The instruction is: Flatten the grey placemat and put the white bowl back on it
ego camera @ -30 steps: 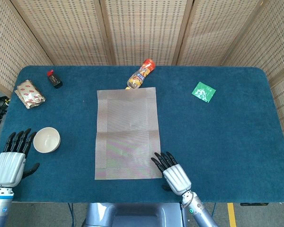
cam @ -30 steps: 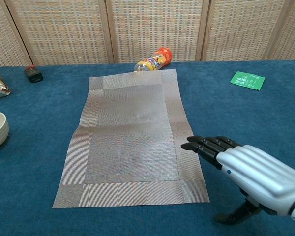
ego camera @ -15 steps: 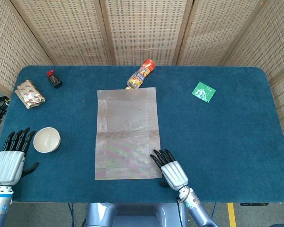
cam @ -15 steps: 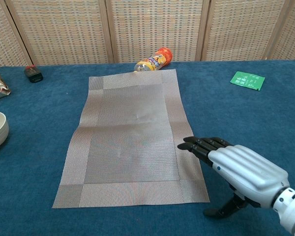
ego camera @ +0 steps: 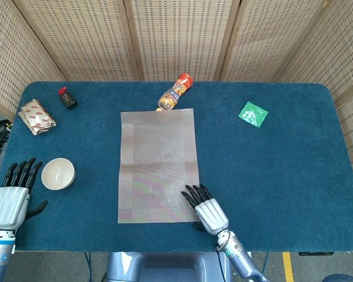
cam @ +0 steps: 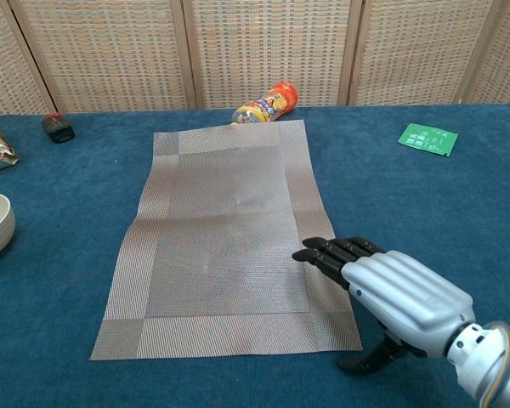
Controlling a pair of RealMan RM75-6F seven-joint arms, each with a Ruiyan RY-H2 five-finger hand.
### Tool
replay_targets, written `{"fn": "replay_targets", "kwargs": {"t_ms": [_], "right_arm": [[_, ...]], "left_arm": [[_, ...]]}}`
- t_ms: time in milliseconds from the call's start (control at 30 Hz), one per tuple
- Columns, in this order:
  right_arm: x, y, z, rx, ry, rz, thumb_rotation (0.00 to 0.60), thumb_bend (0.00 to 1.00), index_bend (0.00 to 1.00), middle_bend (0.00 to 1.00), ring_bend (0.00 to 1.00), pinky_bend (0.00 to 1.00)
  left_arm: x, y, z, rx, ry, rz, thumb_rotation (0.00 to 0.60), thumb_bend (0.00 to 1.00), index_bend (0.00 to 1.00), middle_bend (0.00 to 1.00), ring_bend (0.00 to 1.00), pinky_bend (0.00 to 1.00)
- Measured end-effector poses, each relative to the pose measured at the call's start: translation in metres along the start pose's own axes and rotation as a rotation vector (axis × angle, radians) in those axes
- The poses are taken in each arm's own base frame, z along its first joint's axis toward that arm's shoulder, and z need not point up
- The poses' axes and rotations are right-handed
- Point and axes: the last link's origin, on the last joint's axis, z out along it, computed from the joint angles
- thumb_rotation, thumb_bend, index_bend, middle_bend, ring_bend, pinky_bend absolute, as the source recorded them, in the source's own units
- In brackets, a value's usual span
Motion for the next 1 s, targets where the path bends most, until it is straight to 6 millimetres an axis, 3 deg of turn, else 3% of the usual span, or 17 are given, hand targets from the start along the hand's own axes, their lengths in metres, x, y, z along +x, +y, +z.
{"fn": "replay_targets", "kwargs": {"t_ms": [300, 600, 800, 1000], "right_arm": [[0.001, -0.005, 0.005, 0.059, 0.111, 0.022, 0.6, 0.51, 0.16, 0.0, 0.0, 0.0], [-0.001, 0.0, 0.003, 0.055, 0.149, 0.072, 0.6, 0.51, 0.18, 0.0, 0.0, 0.0], [-0.005, 0.007, 0.006, 0.036, 0.146, 0.099, 0.6, 0.48, 0.32, 0.0, 0.0, 0.0], [-0.008, 0.008, 0.01, 0.045, 0.182, 0.135, 0.6, 0.48, 0.51, 0.14, 0.0, 0.0]], "left_arm": [[0.0, -0.001, 0.001, 0.002, -0.002, -0.006, 0.6, 0.21, 0.0, 0.0, 0.0, 0.0], [0.0, 0.0, 0.002, -0.002, -0.014, -0.021, 0.6, 0.21, 0.0, 0.0, 0.0, 0.0], [0.0, -0.001, 0.003, 0.002, -0.018, -0.033, 0.6, 0.21, 0.0, 0.0, 0.0, 0.0], [0.0, -0.002, 0.004, 0.009, -0.021, -0.045, 0.6, 0.21, 0.0, 0.0, 0.0, 0.0]]}}
